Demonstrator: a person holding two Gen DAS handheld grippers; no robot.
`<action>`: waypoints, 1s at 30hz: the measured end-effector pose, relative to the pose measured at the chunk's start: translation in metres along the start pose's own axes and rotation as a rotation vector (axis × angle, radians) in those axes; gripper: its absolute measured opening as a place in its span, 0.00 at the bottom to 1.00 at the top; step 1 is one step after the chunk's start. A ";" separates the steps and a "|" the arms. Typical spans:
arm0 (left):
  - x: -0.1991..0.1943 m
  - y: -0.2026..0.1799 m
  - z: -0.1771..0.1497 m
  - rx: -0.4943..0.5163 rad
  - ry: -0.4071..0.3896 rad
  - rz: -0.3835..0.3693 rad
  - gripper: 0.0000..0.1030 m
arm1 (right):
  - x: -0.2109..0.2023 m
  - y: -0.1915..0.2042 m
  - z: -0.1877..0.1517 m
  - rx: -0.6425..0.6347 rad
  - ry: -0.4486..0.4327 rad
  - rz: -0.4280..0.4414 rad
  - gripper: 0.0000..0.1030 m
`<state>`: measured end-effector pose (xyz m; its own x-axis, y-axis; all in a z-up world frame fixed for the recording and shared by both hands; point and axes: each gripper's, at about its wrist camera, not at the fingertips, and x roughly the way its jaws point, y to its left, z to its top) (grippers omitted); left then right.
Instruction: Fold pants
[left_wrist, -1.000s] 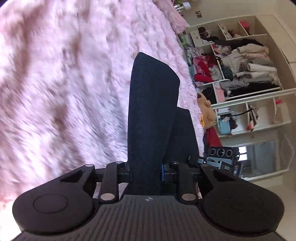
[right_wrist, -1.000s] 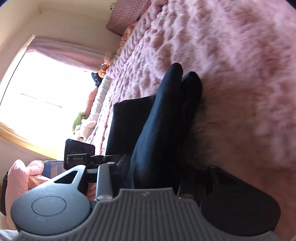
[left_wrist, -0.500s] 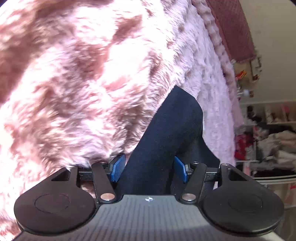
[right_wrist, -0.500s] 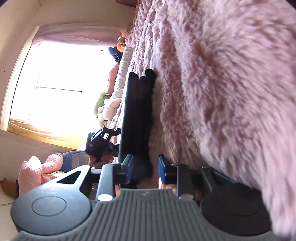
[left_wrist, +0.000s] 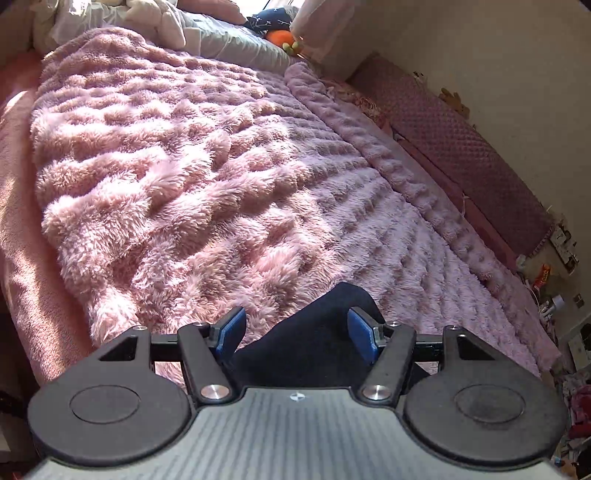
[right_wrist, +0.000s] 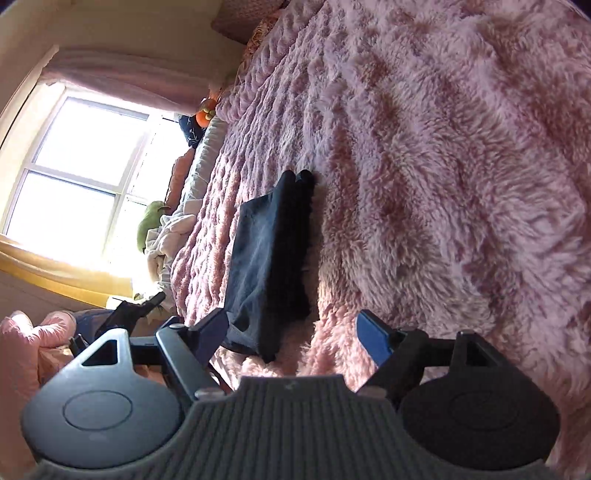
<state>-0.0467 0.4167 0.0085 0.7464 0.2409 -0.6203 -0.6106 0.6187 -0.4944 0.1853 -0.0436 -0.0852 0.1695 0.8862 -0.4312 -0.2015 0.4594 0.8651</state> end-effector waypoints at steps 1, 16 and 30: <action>-0.012 -0.013 -0.004 -0.007 0.011 0.021 0.71 | 0.006 0.017 -0.005 -0.069 0.031 -0.039 0.72; -0.075 -0.132 -0.150 0.363 0.011 0.230 0.84 | 0.016 0.139 -0.101 -0.679 0.095 -0.386 0.69; -0.062 -0.151 -0.195 0.433 0.095 0.261 0.84 | 0.006 0.121 -0.103 -0.646 0.057 -0.421 0.68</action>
<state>-0.0524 0.1627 0.0032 0.5441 0.3719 -0.7520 -0.5924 0.8051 -0.0305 0.0626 0.0238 -0.0099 0.3104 0.6231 -0.7179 -0.6569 0.6865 0.3118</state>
